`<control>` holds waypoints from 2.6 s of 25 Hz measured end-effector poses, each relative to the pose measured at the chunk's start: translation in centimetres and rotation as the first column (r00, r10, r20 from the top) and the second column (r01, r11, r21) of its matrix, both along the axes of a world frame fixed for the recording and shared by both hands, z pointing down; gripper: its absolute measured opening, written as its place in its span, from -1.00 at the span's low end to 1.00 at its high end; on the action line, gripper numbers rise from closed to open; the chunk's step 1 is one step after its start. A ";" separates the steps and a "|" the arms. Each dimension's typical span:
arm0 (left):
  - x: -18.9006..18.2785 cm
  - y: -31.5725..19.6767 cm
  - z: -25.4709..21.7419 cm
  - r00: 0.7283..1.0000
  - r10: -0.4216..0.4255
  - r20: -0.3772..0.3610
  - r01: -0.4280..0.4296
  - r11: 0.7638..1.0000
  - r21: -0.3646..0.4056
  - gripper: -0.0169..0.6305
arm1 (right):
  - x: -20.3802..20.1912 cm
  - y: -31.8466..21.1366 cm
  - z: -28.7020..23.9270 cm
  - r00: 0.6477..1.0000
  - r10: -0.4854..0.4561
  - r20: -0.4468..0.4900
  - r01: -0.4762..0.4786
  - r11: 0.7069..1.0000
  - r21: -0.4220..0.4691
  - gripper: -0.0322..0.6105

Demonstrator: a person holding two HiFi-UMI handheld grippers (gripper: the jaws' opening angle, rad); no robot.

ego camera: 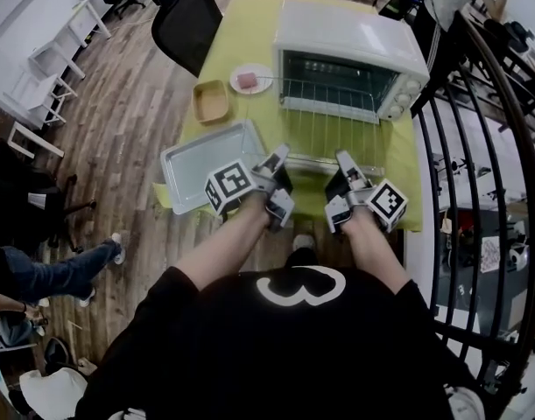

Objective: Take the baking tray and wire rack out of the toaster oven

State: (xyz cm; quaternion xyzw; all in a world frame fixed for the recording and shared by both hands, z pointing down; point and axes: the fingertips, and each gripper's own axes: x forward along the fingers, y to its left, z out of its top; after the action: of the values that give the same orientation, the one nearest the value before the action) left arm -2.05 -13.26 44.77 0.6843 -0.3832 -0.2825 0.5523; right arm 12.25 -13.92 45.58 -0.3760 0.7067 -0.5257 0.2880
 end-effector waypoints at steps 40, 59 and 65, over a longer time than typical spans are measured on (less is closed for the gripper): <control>-22.2 14.5 11.5 0.924 -0.381 0.022 0.374 0.890 -0.260 -0.87 | -24.5 7.8 11.0 0.863 -0.502 -0.055 0.478 0.847 -0.233 -0.84; -22.8 13.2 15.0 0.939 -0.345 -0.002 0.320 0.872 -0.372 -0.87 | -25.5 9.0 14.3 0.614 -0.789 -0.020 0.721 0.571 -0.392 -0.44; -22.6 12.9 15.7 0.942 -0.326 -0.087 0.254 0.855 -0.452 -0.74 | -25.7 7.5 14.3 0.641 -0.768 0.012 0.695 0.573 -0.434 -0.29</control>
State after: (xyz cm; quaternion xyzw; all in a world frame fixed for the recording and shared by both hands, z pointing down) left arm -24.60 -0.32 60.49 0.4531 -0.4897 -0.3240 0.6708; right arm -13.46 -6.38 59.83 -0.1444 0.6977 -0.6940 -0.1033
